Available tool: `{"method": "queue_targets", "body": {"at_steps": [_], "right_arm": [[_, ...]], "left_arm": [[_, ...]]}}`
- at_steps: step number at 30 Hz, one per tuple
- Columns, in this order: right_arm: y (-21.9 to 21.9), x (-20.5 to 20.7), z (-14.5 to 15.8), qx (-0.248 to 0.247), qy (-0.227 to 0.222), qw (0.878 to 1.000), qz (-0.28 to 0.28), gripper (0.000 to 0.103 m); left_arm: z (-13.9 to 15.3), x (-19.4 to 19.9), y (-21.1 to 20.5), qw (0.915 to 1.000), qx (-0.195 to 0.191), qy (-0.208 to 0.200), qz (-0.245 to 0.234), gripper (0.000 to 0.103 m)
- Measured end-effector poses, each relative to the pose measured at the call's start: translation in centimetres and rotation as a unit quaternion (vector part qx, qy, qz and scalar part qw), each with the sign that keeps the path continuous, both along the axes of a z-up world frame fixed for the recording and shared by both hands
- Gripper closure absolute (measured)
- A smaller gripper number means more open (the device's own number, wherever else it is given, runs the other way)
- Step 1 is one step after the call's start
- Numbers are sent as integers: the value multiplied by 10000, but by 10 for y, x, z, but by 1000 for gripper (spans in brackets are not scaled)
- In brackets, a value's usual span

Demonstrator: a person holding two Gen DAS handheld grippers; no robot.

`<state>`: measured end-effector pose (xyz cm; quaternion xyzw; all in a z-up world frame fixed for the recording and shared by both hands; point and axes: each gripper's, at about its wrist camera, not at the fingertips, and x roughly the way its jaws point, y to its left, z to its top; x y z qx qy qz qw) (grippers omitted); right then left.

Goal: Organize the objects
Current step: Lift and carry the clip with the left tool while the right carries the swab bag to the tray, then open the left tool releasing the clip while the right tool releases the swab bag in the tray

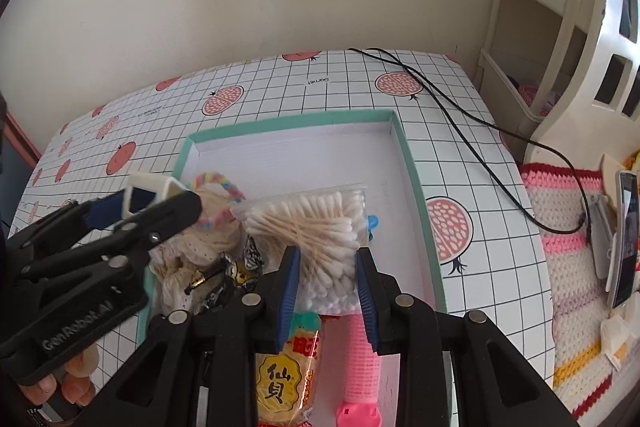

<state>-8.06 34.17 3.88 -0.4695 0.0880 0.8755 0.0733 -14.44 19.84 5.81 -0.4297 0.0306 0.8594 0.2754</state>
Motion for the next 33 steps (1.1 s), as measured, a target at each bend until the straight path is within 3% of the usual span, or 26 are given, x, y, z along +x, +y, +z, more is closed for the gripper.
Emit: {"method": "queue_targets", "body": {"at_steps": [18,23,28,33], "right_arm": [[2,7,-3,-179,84,9998,-61,70],[0,8,-1,-223,103,9997,-62,70],[3,11,1,-448,155,9988,-118,55],[-2,18,5,-480,210,9986,-122,55]], "left_arm": [[-44,1,20,9974,-345,-615,-141,49],[-40,1,15,9971,-199,-735,-69,49],[-32,7,9,9978,-251,-609,24,45],[-24,11,-8,9983,-161,-538,133,43]]}}
